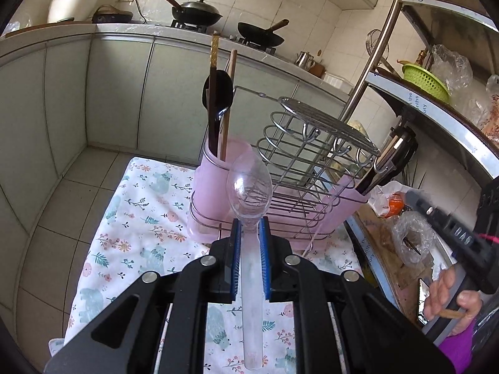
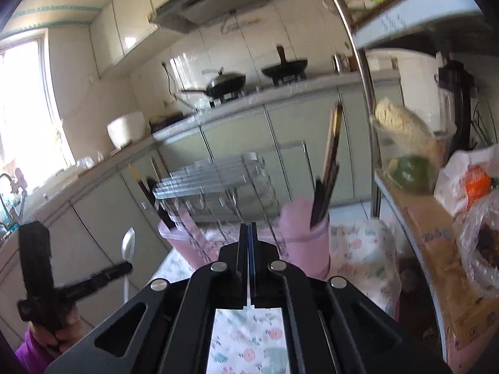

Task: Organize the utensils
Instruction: 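Lift the clear spoon with the left tool toward the pink cups while the right tool rises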

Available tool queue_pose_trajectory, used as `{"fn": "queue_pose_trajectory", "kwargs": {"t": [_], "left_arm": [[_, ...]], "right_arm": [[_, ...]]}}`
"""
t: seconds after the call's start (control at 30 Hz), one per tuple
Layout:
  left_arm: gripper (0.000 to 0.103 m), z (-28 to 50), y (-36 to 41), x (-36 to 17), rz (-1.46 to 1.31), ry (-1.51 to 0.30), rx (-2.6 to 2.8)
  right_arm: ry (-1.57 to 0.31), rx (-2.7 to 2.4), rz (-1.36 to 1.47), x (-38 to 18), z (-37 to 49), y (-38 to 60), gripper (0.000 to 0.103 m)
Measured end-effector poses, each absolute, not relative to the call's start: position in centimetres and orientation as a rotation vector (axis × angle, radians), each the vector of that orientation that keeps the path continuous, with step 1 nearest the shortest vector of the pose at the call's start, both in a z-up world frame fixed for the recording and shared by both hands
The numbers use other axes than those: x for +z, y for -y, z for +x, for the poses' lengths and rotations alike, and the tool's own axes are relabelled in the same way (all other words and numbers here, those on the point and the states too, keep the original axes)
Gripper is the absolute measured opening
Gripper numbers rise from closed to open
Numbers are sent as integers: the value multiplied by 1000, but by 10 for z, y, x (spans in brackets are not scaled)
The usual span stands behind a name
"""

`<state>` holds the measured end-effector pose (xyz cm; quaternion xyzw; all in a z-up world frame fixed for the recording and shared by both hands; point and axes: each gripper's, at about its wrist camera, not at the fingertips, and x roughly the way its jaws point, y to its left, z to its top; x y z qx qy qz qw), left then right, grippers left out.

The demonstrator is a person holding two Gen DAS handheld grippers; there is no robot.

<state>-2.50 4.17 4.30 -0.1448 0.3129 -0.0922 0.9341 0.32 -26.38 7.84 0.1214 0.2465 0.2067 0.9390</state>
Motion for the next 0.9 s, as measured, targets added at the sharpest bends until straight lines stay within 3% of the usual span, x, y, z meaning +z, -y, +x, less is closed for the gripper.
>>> {"fn": "queue_pose_trajectory", "kwargs": {"t": [0.1,0.2,0.5,0.6,0.9], "left_arm": [[11,-24,-43,39,-298,-648,-188],[11,-23,-46,36,-303,-649,-189],[11,-32,-74,38,-344,-615,-152],[11,-37,-86,37,-350,-611,-140],[11,-42,-120,23,-398,-631,-95]], "right_arm": [[-589,443,241,51,10,255,6],[-635,464,238,31,13,245,20],[-783,623,-35,-17,18,154,22],[-799,702,-210,-32,16,111,33],[-851,941,-570,-65,26,25,34]]}}
